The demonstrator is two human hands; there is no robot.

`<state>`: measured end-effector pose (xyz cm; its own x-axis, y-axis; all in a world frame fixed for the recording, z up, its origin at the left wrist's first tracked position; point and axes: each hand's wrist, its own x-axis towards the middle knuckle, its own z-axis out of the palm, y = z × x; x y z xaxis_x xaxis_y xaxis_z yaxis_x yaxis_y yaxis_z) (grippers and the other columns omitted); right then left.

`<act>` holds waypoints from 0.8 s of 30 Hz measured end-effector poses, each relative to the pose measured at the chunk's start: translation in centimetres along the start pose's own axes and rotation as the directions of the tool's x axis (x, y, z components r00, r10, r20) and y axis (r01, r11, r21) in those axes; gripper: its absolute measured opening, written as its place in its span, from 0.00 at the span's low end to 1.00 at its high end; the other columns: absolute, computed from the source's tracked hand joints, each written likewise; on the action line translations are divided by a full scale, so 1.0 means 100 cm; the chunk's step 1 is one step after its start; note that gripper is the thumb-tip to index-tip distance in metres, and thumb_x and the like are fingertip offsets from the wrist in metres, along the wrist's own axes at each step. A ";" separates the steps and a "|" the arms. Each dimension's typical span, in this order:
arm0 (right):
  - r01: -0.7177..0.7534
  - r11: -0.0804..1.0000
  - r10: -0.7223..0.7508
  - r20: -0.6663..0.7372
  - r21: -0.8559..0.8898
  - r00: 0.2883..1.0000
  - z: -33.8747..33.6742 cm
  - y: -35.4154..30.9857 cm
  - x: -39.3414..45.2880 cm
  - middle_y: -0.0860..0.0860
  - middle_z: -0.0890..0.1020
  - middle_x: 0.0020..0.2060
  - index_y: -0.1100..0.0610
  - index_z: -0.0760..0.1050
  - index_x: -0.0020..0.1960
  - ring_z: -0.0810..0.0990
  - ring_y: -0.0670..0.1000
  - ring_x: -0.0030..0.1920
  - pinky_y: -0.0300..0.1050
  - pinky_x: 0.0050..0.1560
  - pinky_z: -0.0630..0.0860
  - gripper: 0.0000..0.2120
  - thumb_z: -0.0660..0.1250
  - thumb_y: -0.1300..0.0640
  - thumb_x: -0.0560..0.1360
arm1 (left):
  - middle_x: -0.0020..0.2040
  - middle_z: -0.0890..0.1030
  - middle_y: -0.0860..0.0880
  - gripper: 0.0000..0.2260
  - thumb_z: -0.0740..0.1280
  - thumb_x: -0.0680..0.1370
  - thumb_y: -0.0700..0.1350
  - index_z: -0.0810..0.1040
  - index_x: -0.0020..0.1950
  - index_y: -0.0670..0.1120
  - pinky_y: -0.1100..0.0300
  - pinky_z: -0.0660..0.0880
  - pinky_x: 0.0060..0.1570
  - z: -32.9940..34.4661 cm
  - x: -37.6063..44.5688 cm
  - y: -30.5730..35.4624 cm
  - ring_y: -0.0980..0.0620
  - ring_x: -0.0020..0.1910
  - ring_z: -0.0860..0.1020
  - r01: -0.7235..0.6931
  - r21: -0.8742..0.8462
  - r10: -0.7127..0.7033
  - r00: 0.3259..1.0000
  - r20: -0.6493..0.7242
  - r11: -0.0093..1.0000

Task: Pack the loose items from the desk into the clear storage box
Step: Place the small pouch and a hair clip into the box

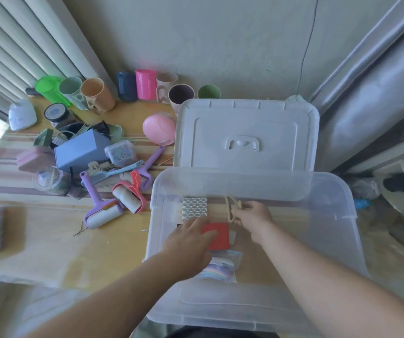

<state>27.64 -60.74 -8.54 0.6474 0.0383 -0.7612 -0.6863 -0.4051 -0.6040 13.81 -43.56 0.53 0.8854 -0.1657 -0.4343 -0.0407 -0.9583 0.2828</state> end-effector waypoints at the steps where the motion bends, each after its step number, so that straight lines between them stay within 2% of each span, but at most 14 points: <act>1: 0.003 1.000 -0.003 -0.008 0.003 1.000 0.007 0.002 0.002 0.55 0.88 0.44 0.59 0.82 0.56 0.87 0.53 0.40 0.47 0.43 0.84 0.13 0.79 0.61 0.73 | 0.79 0.59 0.47 0.24 0.63 0.79 0.55 0.67 0.75 0.55 0.48 0.66 0.73 0.005 0.002 -0.002 0.43 0.77 0.59 -0.007 0.022 0.006 0.999 0.031 1.000; 4: 0.054 0.991 -0.058 -0.027 -0.123 0.998 0.024 0.009 0.006 0.50 0.88 0.43 0.51 0.81 0.54 0.88 0.51 0.36 0.56 0.47 0.86 0.16 0.81 0.54 0.68 | 0.81 0.55 0.44 0.27 0.61 0.79 0.62 0.65 0.76 0.54 0.44 0.62 0.75 0.018 0.006 -0.005 0.41 0.79 0.55 -0.017 0.043 0.011 0.990 0.140 0.999; 6: 0.048 0.989 -0.048 0.000 -0.142 0.999 0.032 0.007 0.005 0.49 0.88 0.39 0.50 0.81 0.51 0.88 0.52 0.37 0.60 0.48 0.86 0.16 0.80 0.50 0.66 | 0.82 0.52 0.43 0.31 0.57 0.79 0.68 0.61 0.78 0.55 0.39 0.62 0.74 0.025 0.007 -0.007 0.39 0.80 0.52 -0.003 0.061 -0.011 0.973 0.229 0.998; 9: 0.077 0.942 -0.086 -0.013 -0.327 0.996 0.041 -0.007 -0.004 0.47 0.86 0.42 0.50 0.80 0.51 0.86 0.53 0.45 0.51 0.47 0.82 0.15 0.79 0.45 0.70 | 0.84 0.48 0.43 0.32 0.55 0.79 0.69 0.57 0.80 0.56 0.36 0.58 0.75 0.027 0.007 -0.004 0.37 0.81 0.48 0.006 0.071 -0.028 0.948 0.316 0.997; 11: 0.108 0.824 -0.132 -0.004 -0.556 0.991 0.044 -0.010 -0.004 0.47 0.83 0.47 0.50 0.79 0.55 0.83 0.55 0.51 0.47 0.47 0.75 0.16 0.76 0.42 0.74 | 0.83 0.50 0.43 0.31 0.56 0.80 0.68 0.58 0.80 0.55 0.36 0.58 0.75 0.022 0.006 -0.002 0.37 0.80 0.51 -0.003 0.079 -0.024 0.944 0.330 0.997; 14: 0.159 0.611 -0.225 0.022 -0.776 0.974 0.049 -0.009 -0.004 0.49 0.84 0.51 0.50 0.77 0.53 0.82 0.58 0.53 0.50 0.50 0.79 0.20 0.72 0.35 0.74 | 0.77 0.64 0.43 0.26 0.59 0.81 0.63 0.65 0.76 0.53 0.40 0.63 0.73 0.010 0.001 -0.001 0.38 0.76 0.60 -0.045 0.149 -0.002 0.954 0.299 0.988; 16: 0.203 0.474 -0.253 0.088 -0.857 0.963 0.047 -0.011 -0.008 0.51 0.82 0.54 0.49 0.76 0.54 0.81 0.59 0.55 0.55 0.53 0.80 0.23 0.68 0.31 0.73 | 0.70 0.72 0.46 0.20 0.62 0.81 0.57 0.72 0.71 0.53 0.44 0.67 0.69 -0.001 -0.001 0.001 0.40 0.70 0.68 -0.078 0.162 0.046 0.980 0.193 0.984; 18: 0.292 0.373 -0.321 0.172 -0.881 0.931 0.037 -0.016 -0.018 0.53 0.77 0.62 0.49 0.75 0.64 0.76 0.61 0.63 0.57 0.59 0.78 0.27 0.66 0.31 0.75 | 0.61 0.79 0.50 0.14 0.66 0.77 0.50 0.78 0.63 0.54 0.48 0.74 0.58 -0.013 -0.003 0.000 0.43 0.59 0.78 -0.135 0.121 0.140 0.989 -0.037 0.983; 19: 0.354 0.349 -0.387 0.211 -0.868 0.898 0.031 -0.019 -0.026 0.53 0.75 0.64 0.49 0.74 0.68 0.75 0.61 0.65 0.58 0.61 0.77 0.27 0.65 0.33 0.76 | 0.56 0.82 0.51 0.14 0.68 0.74 0.47 0.81 0.59 0.55 0.50 0.77 0.52 -0.021 -0.005 -0.004 0.44 0.52 0.81 -0.167 0.071 0.178 0.968 -0.178 0.983; 20: 0.426 0.336 -0.466 0.244 -0.840 0.850 0.025 -0.022 -0.035 0.53 0.75 0.64 0.50 0.74 0.70 0.74 0.60 0.66 0.57 0.62 0.76 0.25 0.66 0.37 0.77 | 0.53 0.82 0.51 0.14 0.69 0.73 0.44 0.82 0.57 0.55 0.51 0.78 0.48 -0.029 -0.009 -0.010 0.44 0.48 0.81 -0.194 0.004 0.185 0.929 -0.319 0.981; 22: 0.559 0.294 -0.606 0.302 -0.775 0.736 0.017 -0.028 -0.053 0.51 0.76 0.62 0.52 0.78 0.67 0.75 0.58 0.65 0.54 0.61 0.77 0.18 0.70 0.48 0.78 | 0.53 0.81 0.50 0.13 0.70 0.73 0.41 0.84 0.55 0.53 0.52 0.77 0.48 -0.049 -0.020 -0.030 0.45 0.49 0.80 -0.233 -0.096 0.145 0.827 -0.543 0.968; 24: 0.667 0.208 -0.761 0.310 -0.715 0.569 0.019 -0.040 -0.072 0.51 0.78 0.58 0.55 0.81 0.61 0.76 0.57 0.61 0.55 0.58 0.79 0.14 0.73 0.59 0.76 | 0.52 0.81 0.50 0.10 0.71 0.75 0.40 0.85 0.53 0.51 0.54 0.75 0.50 -0.065 -0.034 -0.063 0.47 0.51 0.78 -0.199 -0.175 0.035 0.750 -0.660 0.964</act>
<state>25.14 -57.60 -1.10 0.7882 0.6136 -0.0468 0.5266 -0.7119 -0.4647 14.08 -35.48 5.74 0.9685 -0.0042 0.2490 -0.1346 -0.8501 0.5091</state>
